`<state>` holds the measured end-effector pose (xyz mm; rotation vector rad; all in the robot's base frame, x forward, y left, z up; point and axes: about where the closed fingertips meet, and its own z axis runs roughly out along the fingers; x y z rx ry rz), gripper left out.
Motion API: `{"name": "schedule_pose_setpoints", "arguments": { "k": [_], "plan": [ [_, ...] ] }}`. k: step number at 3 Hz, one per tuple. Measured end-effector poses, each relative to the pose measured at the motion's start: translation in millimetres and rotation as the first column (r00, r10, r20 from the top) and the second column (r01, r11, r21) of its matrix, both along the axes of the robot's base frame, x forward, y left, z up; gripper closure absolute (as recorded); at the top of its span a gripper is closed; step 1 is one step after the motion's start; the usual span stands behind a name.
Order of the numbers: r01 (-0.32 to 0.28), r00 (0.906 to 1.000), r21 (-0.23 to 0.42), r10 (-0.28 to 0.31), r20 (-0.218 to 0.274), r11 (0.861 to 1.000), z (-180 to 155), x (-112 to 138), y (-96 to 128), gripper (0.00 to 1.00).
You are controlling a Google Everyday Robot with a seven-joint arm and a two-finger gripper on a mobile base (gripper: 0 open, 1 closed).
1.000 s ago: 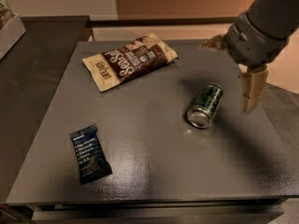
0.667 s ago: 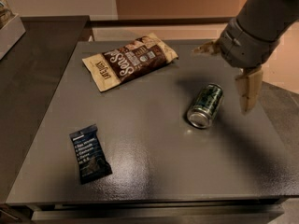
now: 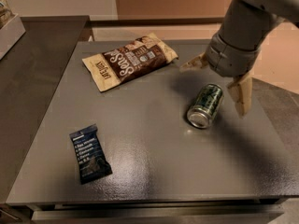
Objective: Pick green can
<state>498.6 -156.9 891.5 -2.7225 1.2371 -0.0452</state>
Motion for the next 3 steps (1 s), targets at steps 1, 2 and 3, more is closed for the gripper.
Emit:
{"name": "schedule_pose_setpoints", "arguments": {
  "k": [1, 2, 3],
  "plan": [
    [-0.038, 0.9987, -0.034, 0.036, -0.036, 0.999, -17.1, -3.6, 0.7, 0.0],
    [-0.056, 0.9967, -0.05, 0.052, -0.062, 0.997, -30.0, -6.4, -0.8, 0.0],
    [-0.066, 0.9947, -0.062, 0.061, -0.082, 0.996, -39.3, -8.8, -2.1, 0.18]
  ]
}}
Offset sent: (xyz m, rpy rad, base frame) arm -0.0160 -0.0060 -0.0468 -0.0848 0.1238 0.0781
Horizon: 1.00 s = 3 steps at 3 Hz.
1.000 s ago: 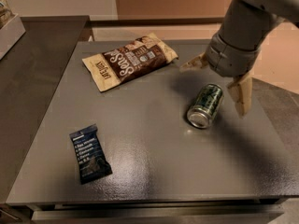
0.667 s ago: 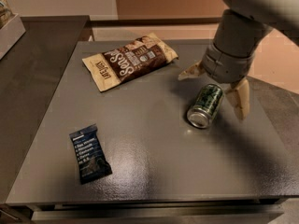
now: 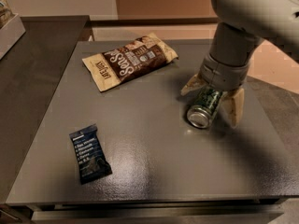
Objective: Pick green can
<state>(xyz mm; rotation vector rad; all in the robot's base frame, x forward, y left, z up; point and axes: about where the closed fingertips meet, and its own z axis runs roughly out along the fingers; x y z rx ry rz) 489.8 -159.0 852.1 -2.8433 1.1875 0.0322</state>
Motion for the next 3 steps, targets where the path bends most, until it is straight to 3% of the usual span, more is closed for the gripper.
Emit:
{"name": "schedule_pose_setpoints", "arguments": {
  "k": [2, 3],
  "plan": [
    [0.004, 0.9999, -0.005, -0.004, -0.017, 1.0, -4.6, 0.2, -1.1, 0.64],
    [0.051, 0.9987, 0.024, -0.051, -0.005, 0.998, 10.1, 8.0, -0.5, 0.88]
  ]
}}
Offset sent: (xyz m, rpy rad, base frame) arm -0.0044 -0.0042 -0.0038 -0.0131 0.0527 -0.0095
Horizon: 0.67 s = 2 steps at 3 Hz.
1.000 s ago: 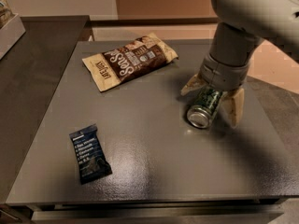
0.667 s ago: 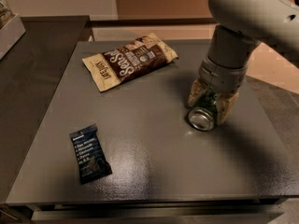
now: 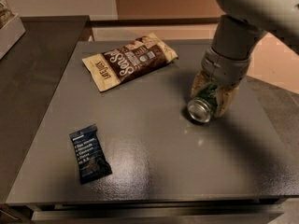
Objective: Pick green can
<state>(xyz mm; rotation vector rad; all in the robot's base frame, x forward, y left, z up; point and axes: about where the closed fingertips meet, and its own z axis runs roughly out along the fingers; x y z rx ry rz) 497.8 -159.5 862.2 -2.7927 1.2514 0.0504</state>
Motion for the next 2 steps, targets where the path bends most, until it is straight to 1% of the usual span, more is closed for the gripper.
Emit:
{"name": "schedule_pose_setpoints", "arguments": {
  "k": [1, 2],
  "plan": [
    [0.064, 0.9975, 0.051, -0.065, 0.027, 0.997, 30.6, 11.0, 2.4, 1.0],
    [0.098, 0.9926, 0.11, -0.105, 0.061, 0.989, 67.9, 23.1, 8.5, 1.0]
  ]
}}
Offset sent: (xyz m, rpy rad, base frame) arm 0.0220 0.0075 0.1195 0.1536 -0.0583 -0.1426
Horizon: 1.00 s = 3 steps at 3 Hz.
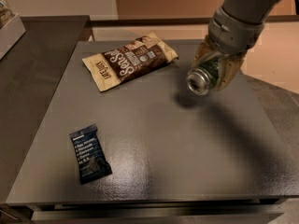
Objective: Pick green can
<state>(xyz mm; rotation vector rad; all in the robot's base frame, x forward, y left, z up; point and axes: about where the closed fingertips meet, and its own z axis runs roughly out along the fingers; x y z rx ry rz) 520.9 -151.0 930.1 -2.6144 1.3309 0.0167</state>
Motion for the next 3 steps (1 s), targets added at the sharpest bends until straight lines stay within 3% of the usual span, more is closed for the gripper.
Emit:
{"name": "schedule_pose_setpoints", "arguments": {
  "k": [1, 2, 3],
  "plan": [
    [0.015, 0.999, 0.049, -0.017, 0.04, 0.999, 30.9, 11.2, 5.5, 1.0],
    [0.02, 0.9944, 0.08, -0.028, 0.102, 0.997, 40.0, 26.6, 12.8, 1.0],
    [0.02, 0.9942, 0.081, -0.028, 0.104, 0.996, 40.1, 27.2, 13.1, 1.0]
  ]
}}
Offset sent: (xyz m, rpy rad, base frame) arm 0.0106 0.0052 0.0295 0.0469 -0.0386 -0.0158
